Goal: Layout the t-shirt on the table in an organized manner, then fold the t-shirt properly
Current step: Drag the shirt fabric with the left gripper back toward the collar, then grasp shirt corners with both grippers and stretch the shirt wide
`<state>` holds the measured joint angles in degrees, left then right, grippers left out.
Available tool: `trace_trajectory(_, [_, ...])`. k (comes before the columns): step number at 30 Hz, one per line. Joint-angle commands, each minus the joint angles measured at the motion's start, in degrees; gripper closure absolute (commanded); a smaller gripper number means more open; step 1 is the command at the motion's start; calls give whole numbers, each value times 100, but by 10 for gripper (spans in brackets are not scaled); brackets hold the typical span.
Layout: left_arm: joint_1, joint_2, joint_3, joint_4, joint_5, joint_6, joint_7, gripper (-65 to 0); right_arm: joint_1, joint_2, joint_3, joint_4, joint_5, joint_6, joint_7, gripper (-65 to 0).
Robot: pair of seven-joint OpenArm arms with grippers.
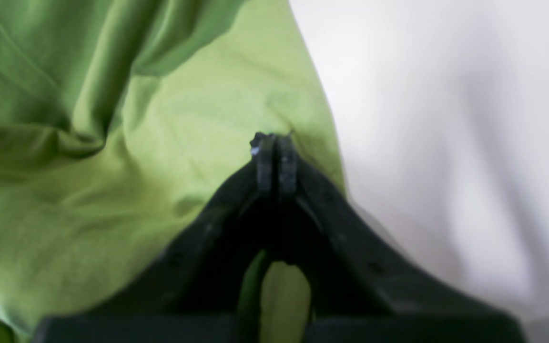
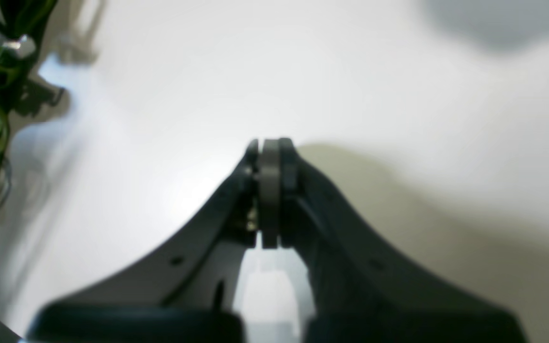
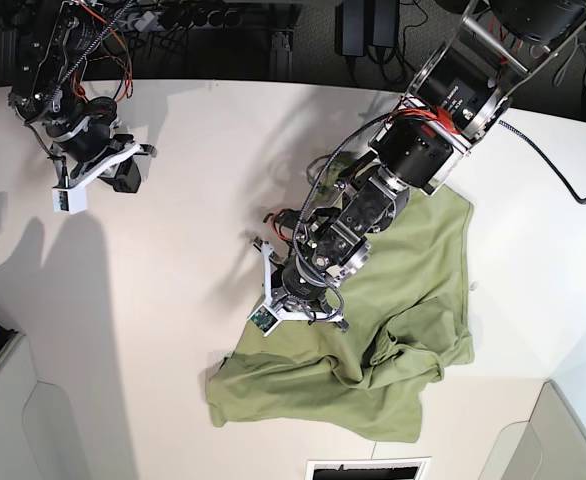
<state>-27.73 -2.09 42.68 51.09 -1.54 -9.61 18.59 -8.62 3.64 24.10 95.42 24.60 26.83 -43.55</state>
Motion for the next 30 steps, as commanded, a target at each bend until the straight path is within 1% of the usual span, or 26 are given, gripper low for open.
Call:
trace_trajectory(1, [24, 28, 151, 90, -61, -313, 146, 0, 50, 33, 17, 155, 94, 63, 111, 0])
trace_trajectory(4, [258, -22, 660, 321, -59, -297, 205, 0, 48, 33, 20, 310, 90, 63, 107, 0])
trace_trajectory(7, [553, -170, 1187, 713, -48, -203, 223, 0, 48, 33, 66, 573, 90, 63, 107, 0])
trace_trajectory(8, [647, -249, 1338, 883, -33, -122, 223, 0, 48, 33, 94, 675, 90, 66, 83, 0])
trace_trajectory(10, [833, -442, 1576, 1263, -20, 144, 223, 0, 48, 35, 195, 874, 92, 63, -20, 0])
trace_trajectory(12, [1014, -634, 1705, 1652, 44, 258, 223, 0, 48, 37, 328, 994, 94, 63, -39, 0])
trace_trajectory(15, [1325, -859, 1738, 2229, 98, 227, 227, 0, 50, 50, 527, 1040, 284, 63, 0, 0])
trace_trajectory(17, [1563, -973, 1738, 2590, 92, -44, 243, 0, 52, 50, 592, 1040, 424, 76, 70, 0])
trace_trajectory(19, [1821, -1040, 1738, 2892, 68, -302, 302, 0, 66, 46, 588, 1040, 437, 205, 221, 0])
trace_trajectory(20, [1950, -1049, 1735, 3001, 68, -354, 369, 0, 85, 46, 581, 1040, 435, 214, 282, 0])
trace_trajectory(24, [2199, -1047, 1735, 3222, 70, -343, 483, 0, 337, 46, 577, 1012, 431, 210, 319, 0])
trace_trajectory(25, [2201, -1049, 1729, 3287, 72, -297, 522, 0, 433, 46, 577, 984, 426, 210, 321, 0])
trace_trajectory(28, [2199, -1051, 1648, 3600, 72, 35, 780, 0, 787, 44, 568, 715, 391, 210, 345, 0])
trace_trajectory(30, [2201, -1075, 1541, 3849, 66, 192, 1016, 0, 1078, 44, 481, 378, 214, 210, 413, 0])
